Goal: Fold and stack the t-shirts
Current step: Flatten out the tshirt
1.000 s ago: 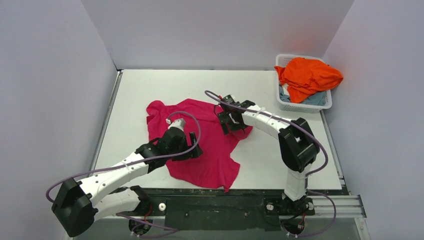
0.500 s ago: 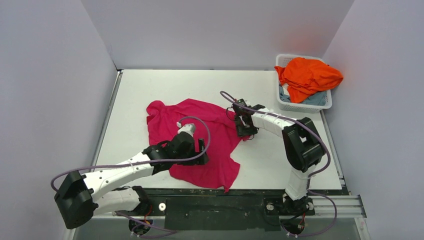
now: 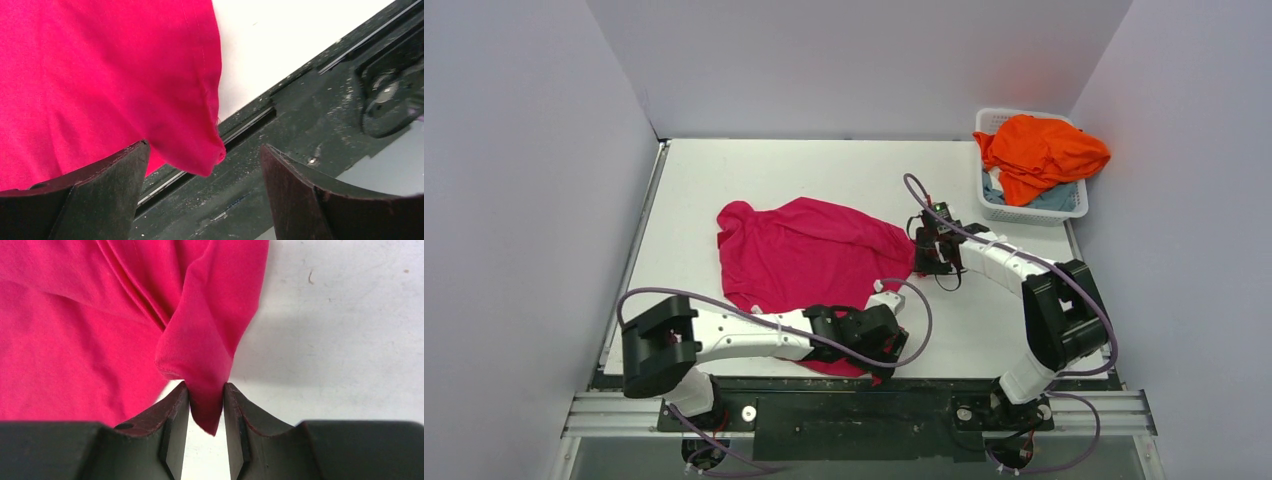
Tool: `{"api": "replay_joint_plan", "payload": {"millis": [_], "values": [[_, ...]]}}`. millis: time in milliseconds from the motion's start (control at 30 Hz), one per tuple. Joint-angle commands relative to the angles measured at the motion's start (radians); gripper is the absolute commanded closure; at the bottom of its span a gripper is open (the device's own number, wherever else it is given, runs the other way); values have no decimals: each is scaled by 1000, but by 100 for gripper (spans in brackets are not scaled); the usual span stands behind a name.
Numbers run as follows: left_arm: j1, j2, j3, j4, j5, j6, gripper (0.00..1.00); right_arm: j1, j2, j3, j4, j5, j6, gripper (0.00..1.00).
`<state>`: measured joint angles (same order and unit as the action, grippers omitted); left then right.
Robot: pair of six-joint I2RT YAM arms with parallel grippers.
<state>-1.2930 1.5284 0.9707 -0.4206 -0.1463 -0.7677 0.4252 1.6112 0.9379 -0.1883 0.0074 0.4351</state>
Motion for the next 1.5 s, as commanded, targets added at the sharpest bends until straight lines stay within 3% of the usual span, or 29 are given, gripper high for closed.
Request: {"api": "replay_joint_plan", "payload": {"millis": [0, 100, 300, 400, 433, 500, 533, 567, 700, 867, 967, 1100, 1300, 1467], "values": [[-22, 80, 47, -59, -25, -8, 9, -30, 18, 7, 55, -76, 14, 73], [-22, 124, 37, -64, -50, -35, 8, -35, 52, 38, 55, -77, -2, 74], [4, 160, 29, -81, -129, -70, 25, -46, 77, 63, 54, -60, -5, 74], [33, 147, 13, -59, -145, -72, 49, -49, 99, 69, 56, -51, -8, 76], [39, 143, 8, -57, -147, -73, 76, -49, 103, 70, 55, -46, -10, 77], [62, 127, -5, -63, -159, -84, 99, -50, 109, 66, 57, -37, -9, 88], [75, 105, -14, -71, -175, -90, 100, -52, 101, 59, 61, -31, -7, 97], [81, 90, -23, -77, -186, -94, 100, -52, 92, 53, 62, -17, 0, 100], [102, -112, -10, -164, -304, -103, 100, -57, -31, 18, 62, 56, 22, 100], [140, -393, 45, -309, -596, -82, 100, -67, -274, 20, 1, 68, 49, 100], [208, -578, 93, -297, -717, -33, 100, -71, -399, 82, -67, 44, 59, 100], [241, -730, 153, -159, -824, 186, 100, -70, -509, 178, -110, -40, 66, 100], [242, -796, 336, 76, -822, 513, 100, -66, -573, 395, -168, -192, 106, 100], [242, -742, 599, 99, -739, 644, 100, -65, -605, 603, -222, -253, 131, 100]]}}
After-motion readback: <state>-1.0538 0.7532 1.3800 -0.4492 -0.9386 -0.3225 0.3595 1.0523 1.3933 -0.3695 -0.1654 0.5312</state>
